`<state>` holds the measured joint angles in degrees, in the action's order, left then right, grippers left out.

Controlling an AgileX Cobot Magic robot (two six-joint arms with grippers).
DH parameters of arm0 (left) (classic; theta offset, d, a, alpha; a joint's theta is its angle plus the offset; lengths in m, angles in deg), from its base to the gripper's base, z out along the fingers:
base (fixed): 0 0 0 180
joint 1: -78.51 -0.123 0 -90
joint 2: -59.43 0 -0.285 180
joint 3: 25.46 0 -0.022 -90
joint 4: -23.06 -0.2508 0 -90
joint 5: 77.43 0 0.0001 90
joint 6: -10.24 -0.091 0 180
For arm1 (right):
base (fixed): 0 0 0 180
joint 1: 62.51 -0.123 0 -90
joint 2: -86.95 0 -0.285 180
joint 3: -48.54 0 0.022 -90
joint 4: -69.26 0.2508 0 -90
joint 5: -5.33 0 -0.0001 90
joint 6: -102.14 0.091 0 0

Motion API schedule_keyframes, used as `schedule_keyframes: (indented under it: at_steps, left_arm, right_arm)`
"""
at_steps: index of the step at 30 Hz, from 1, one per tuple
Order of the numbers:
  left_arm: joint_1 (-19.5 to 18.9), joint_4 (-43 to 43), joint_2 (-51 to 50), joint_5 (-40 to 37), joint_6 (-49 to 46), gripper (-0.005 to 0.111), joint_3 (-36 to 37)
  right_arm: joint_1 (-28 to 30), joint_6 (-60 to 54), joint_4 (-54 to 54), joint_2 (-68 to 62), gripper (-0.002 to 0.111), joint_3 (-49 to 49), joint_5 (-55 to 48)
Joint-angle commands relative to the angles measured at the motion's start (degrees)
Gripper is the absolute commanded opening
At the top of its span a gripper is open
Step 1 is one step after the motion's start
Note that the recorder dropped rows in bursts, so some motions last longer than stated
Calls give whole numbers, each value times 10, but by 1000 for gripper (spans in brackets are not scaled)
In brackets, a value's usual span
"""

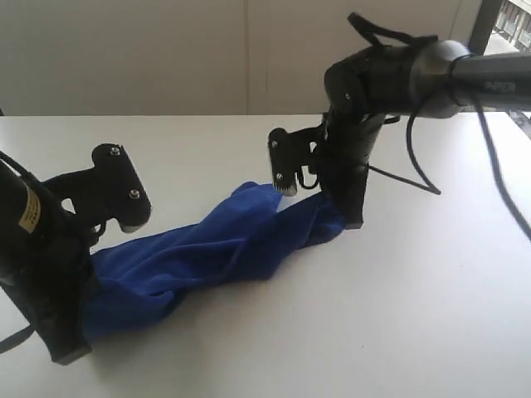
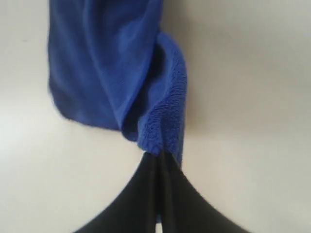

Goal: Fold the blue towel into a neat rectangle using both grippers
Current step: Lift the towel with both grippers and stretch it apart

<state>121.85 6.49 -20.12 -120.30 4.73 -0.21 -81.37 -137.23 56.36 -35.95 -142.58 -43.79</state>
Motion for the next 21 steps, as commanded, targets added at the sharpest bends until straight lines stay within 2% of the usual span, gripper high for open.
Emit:
schedule_keyframes:
  at_steps: [1,5,7,15,19,21]
  left_arm:
    - [3,-118,4,-37,92,0,-14]
    - [3,-272,4,-90,180,0,-14]
    - [3,-314,5,-112,198,0,-14]
    - [3,-361,96,-153,202,0,-17]
    - [3,-356,145,-177,201,0,-51]
    - [3,-326,161,-209,151,0,-75]
  right_arm:
    - [0,125,-31,64,0,-2,-82]
    - [0,202,-32,165,0,-2,-175]
    - [0,226,-35,211,0,-2,-207]
    - [0,297,-60,369,0,-2,-208]
    - [0,377,-80,413,0,-2,-208]
    - [0,408,-88,424,0,21,-208]
